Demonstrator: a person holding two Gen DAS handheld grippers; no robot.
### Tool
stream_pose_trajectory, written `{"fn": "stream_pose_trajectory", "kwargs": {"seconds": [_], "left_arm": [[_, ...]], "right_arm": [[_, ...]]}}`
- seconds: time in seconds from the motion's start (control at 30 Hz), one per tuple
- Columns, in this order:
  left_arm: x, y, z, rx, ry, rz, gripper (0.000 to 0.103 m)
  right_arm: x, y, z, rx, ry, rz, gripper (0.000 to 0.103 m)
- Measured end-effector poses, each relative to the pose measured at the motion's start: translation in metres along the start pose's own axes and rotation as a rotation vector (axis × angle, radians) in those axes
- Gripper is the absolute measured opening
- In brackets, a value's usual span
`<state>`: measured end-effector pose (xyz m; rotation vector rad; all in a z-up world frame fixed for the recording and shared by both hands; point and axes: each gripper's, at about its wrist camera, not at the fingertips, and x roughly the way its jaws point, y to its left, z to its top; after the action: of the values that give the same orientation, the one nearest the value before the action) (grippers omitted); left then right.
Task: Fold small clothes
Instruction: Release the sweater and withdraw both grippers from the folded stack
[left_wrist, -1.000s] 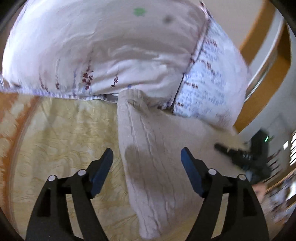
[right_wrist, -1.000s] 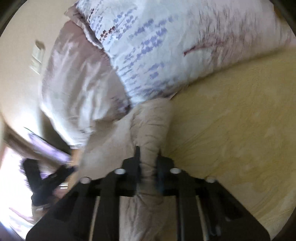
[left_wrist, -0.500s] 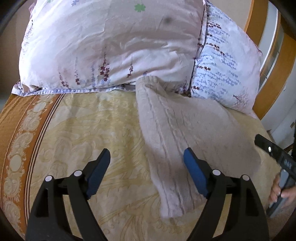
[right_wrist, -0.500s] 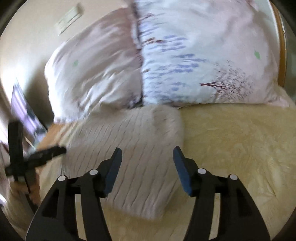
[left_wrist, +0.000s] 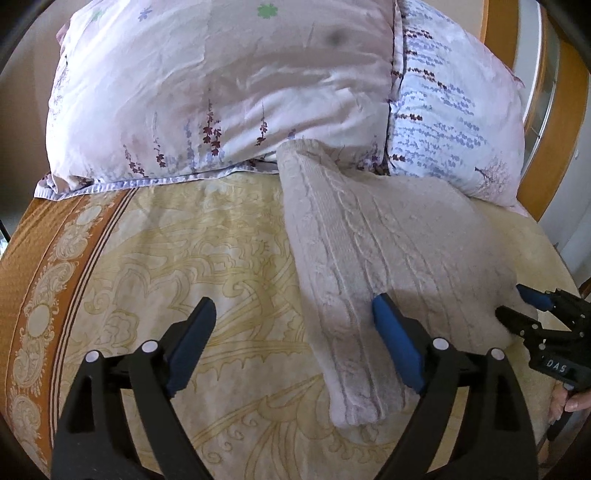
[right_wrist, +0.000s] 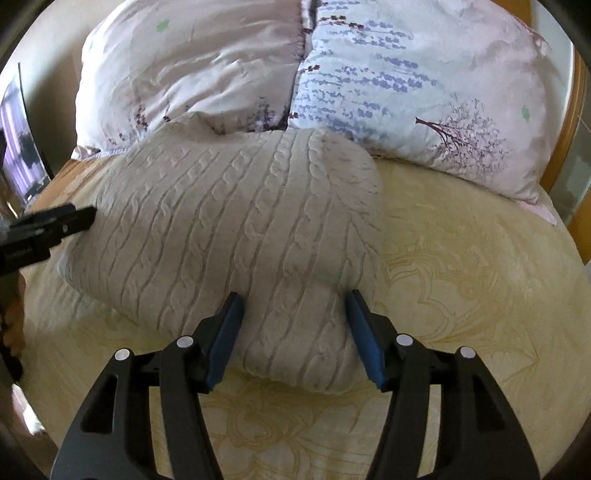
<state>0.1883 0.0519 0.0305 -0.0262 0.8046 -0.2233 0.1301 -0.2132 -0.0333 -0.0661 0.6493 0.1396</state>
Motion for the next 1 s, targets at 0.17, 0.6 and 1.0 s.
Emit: {"fn": "stream_pose_trajectory", "kwargs": {"seconds": [0.17, 0.6, 1.0], "left_arm": [[-0.025, 0.005, -0.008, -0.031, -0.033, -0.049, 0.095], [-0.028, -0.032, -0.059, -0.063, 0.144, -0.018, 0.101], [-0.020, -0.050, -0.065, 0.003, 0.207, 0.061, 0.101]], "right_arm": [[-0.033, -0.014, -0.003, 0.098, -0.082, 0.013, 0.093], [-0.047, 0.009, -0.040, 0.088, -0.050, -0.064, 0.102], [-0.026, 0.021, -0.047, 0.096, 0.051, -0.078, 0.102]]}}
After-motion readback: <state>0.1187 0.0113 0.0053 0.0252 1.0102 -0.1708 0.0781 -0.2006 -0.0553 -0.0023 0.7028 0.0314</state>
